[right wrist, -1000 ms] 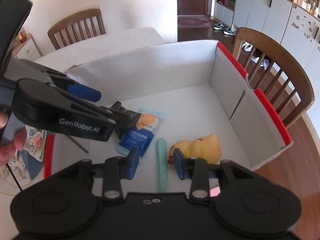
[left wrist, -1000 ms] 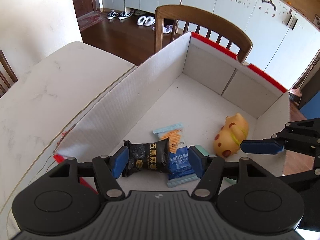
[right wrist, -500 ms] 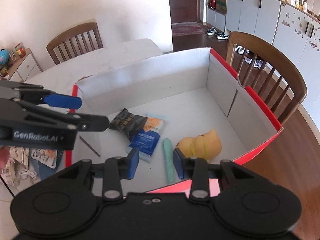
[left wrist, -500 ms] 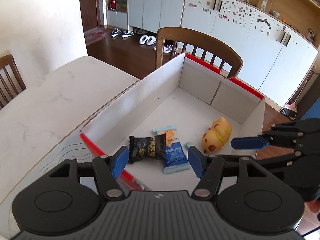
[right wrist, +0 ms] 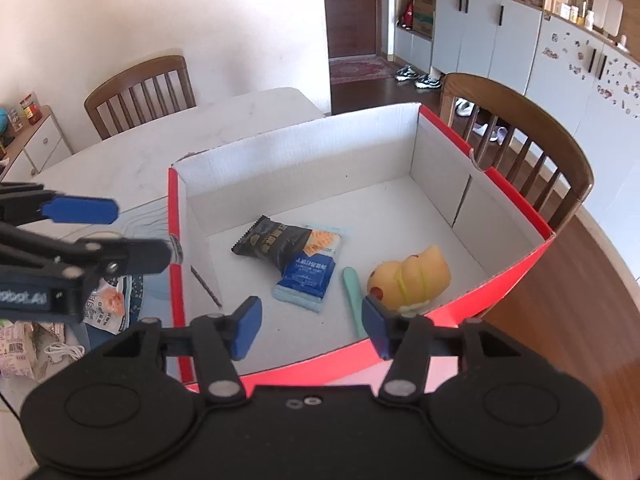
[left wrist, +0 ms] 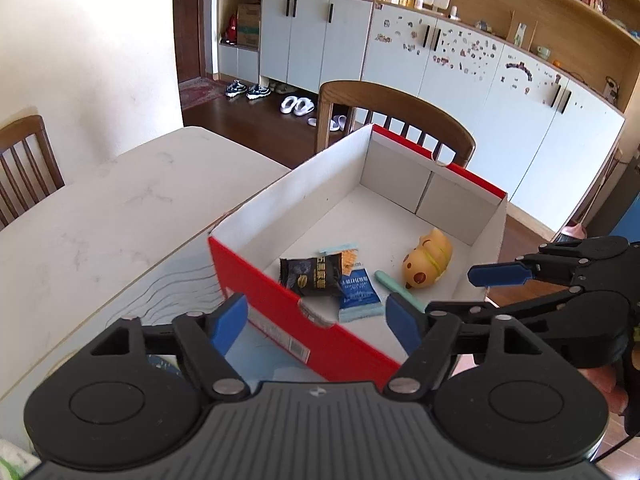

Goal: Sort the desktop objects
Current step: 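Withdraw both grippers from the box back toward the snack pile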

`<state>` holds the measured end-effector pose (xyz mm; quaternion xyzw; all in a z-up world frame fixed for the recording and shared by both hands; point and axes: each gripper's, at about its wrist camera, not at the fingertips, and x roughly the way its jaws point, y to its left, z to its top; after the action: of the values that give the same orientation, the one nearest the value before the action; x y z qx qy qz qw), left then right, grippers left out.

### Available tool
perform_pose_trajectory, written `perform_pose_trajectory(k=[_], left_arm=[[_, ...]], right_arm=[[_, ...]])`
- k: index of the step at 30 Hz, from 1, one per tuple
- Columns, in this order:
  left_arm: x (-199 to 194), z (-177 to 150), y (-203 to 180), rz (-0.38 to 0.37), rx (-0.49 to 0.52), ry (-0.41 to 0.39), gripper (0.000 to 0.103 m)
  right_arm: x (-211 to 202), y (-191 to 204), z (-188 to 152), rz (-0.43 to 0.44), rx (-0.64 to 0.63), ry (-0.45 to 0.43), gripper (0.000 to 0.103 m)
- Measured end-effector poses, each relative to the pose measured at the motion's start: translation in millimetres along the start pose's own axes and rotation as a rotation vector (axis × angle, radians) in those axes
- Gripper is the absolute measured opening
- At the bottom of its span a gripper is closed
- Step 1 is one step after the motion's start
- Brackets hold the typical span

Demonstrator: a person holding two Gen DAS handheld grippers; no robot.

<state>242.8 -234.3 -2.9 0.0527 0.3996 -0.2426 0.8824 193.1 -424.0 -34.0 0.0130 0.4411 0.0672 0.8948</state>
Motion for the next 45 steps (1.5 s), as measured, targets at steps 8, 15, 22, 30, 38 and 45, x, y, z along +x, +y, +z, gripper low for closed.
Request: perform_pose_trajectory(k=[8,15,22,30,38,45], left_arm=[[-27.9,-22.2,17.0,0.034,-0.026,-0.031,0.079],[-52.6,-40.4,36.1,0.028,-0.071,-0.048,0.079],[-80.9,-65.7,54.9,0.067,-0.094,-0.073,0.082],[-107.6,-99.4,75.0,0.094,-0.129,-0.084,0.084],[-126.6,-132.8,98.7,0.123,-0.170,-0.100,0.098],[-135.9,-155.5,120.1,0.109,-0.248,-0.128,0.103]], right_arm=[[-7.6,26.9,-6.4,-0.010,0.007,-0.001,0.057],[-15.9,49.1,-11.3,-0.020,0.019,-0.022,0.060],[-20.5,79.7,-15.1,0.010,-0.015,-0.040,0.065],[-13.0,118.4,-20.9,0.053,-0.059,-0.028,0.069],[-6.3,152.4,-24.9,0.089,-0.103,-0.029,0.075],[0.9,171.2,-27.5,0.117,-0.111,-0.033,0.081]])
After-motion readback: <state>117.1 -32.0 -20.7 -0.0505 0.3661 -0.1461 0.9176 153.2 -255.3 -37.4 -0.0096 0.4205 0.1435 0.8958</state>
